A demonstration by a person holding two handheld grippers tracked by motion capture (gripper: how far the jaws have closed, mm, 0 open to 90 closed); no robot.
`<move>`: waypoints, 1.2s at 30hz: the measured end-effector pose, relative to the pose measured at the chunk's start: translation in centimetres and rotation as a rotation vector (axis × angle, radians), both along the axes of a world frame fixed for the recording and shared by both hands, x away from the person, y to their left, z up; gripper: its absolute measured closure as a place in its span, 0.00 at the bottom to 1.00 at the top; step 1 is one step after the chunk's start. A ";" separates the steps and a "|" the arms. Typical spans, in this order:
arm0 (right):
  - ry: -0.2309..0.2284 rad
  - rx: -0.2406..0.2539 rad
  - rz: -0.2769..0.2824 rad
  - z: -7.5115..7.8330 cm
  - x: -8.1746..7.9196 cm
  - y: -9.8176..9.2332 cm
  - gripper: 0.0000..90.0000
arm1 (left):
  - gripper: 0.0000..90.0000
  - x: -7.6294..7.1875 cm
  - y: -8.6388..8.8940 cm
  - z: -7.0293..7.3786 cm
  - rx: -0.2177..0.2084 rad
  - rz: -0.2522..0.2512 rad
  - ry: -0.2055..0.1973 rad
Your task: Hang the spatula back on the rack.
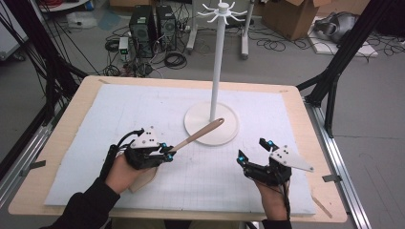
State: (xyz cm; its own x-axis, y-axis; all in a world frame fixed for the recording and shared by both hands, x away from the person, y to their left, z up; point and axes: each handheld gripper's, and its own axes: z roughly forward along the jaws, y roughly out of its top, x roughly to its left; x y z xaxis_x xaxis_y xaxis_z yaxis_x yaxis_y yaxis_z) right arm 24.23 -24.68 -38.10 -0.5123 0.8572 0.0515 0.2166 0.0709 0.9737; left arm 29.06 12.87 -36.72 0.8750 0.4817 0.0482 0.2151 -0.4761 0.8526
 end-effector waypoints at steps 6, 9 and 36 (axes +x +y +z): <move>0.018 0.036 0.072 0.8 0.8 2.5 0.17 | 0.87 -0.4 -0.1 0.5 -0.074 0.016 -0.042; 0.020 0.053 0.112 1.3 1.4 3.9 0.20 | 0.87 -0.5 -0.4 0.7 -0.085 0.021 -0.057; 0.047 0.060 0.153 5.5 3.7 10.0 0.44 | 0.86 -1.5 -3.5 1.6 -0.136 0.046 -0.141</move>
State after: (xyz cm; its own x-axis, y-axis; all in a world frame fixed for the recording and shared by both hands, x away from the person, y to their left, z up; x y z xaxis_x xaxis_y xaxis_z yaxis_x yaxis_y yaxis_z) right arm 27.94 -14.72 -32.64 -0.6324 0.7641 0.1270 0.2529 0.0487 0.9663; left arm 27.58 9.33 -35.10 0.8414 0.5311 0.1005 0.1078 -0.3471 0.9316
